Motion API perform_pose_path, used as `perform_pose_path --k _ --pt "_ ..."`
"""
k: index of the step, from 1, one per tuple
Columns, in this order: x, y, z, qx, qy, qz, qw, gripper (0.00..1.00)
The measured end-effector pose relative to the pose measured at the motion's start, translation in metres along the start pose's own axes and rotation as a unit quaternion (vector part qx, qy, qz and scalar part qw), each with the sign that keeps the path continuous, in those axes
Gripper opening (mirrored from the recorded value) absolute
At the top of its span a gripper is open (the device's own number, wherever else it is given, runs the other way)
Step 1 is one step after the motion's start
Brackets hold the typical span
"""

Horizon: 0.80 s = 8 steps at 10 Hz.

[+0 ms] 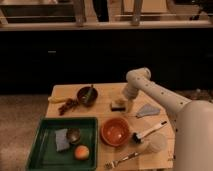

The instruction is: Wipe red bowl with eraser

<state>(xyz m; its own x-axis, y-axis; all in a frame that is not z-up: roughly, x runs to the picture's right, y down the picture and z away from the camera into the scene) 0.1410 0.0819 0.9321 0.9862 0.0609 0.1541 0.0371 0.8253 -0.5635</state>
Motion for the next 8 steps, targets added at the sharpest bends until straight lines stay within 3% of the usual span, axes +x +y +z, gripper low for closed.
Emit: perform_pose_path --k 6,8 --pt "-0.006 0.000 0.011 -0.002 0.009 0.037 0.9993 0.78" --pt "-0.010 0.001 0.014 -0.001 0.012 0.036 0.9993 0.60"
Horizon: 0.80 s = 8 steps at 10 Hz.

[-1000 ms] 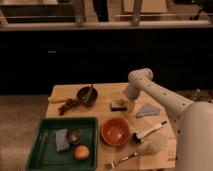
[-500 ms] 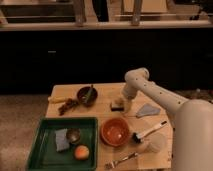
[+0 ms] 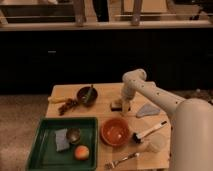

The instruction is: Wipe red bowl with eraser

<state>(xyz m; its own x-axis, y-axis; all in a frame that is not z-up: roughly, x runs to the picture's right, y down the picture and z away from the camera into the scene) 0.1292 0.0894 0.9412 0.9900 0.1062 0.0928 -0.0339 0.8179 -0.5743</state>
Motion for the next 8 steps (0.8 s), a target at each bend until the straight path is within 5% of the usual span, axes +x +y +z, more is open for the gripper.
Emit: perform_pose_path --k 6,8 --pt "0.0033 0.0012 0.0029 -0.003 0.004 0.006 1.0000 0.03" --pt "0.0029 0.0019 0.0016 -0.003 0.002 0.007 1.0000 0.00"
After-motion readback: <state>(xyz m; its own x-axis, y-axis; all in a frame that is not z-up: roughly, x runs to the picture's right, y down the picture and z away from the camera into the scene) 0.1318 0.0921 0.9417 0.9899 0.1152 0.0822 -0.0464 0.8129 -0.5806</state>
